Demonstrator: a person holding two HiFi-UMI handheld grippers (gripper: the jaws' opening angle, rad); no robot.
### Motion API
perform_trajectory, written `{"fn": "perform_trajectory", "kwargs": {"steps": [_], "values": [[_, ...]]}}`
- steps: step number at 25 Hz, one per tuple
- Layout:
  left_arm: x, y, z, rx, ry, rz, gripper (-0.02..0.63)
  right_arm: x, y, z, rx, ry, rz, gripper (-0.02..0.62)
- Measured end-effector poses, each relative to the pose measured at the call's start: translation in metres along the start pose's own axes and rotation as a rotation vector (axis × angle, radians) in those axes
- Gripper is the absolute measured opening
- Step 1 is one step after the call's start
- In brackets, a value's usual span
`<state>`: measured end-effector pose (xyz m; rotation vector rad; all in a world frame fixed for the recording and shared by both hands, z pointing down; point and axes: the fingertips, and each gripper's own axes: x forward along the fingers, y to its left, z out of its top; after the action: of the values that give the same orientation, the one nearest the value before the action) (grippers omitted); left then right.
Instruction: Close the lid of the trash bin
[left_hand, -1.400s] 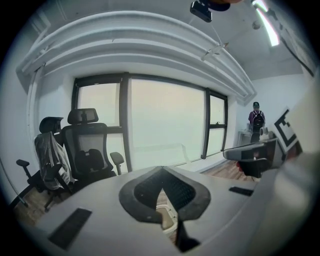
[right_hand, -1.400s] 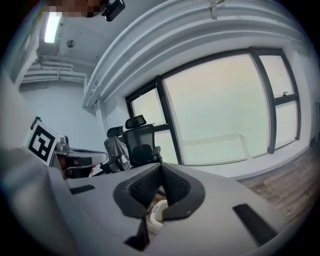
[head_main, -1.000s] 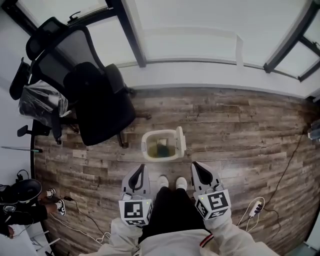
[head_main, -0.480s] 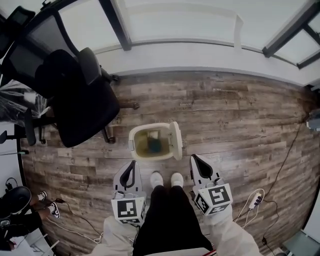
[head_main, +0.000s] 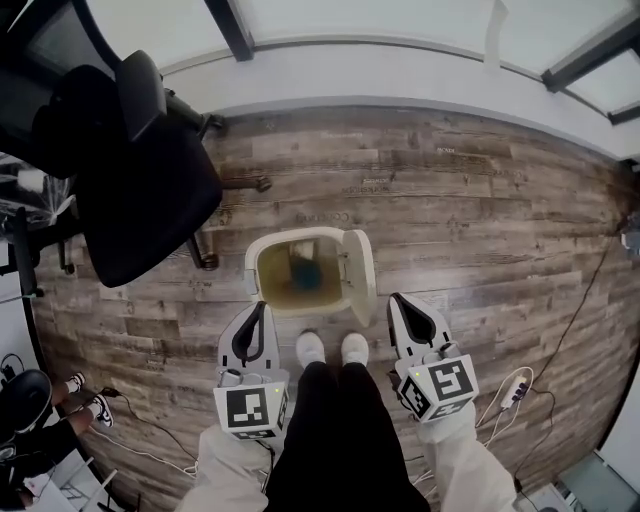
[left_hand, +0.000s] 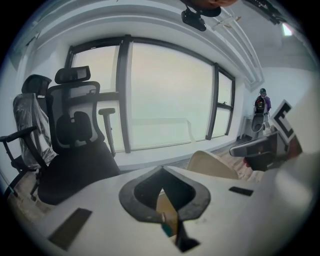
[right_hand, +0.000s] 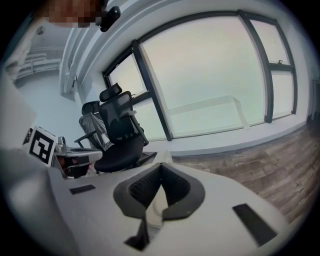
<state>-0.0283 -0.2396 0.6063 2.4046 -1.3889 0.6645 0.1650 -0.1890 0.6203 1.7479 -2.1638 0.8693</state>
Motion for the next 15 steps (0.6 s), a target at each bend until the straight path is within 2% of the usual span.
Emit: {"fn": "perform_trajectory", "kwargs": {"steps": [8,15], "values": [[0.028,0.012,-0.041,-0.003,0.053,0.003,0.008,0.034,-0.017,-0.032,0.032,0.033,0.014,0.025],[0.03,0.027,-0.054,-0.028,0.07,0.016,0.008,0.051,0.003,-0.033,0.04,0.039,0.05,0.023]]}}
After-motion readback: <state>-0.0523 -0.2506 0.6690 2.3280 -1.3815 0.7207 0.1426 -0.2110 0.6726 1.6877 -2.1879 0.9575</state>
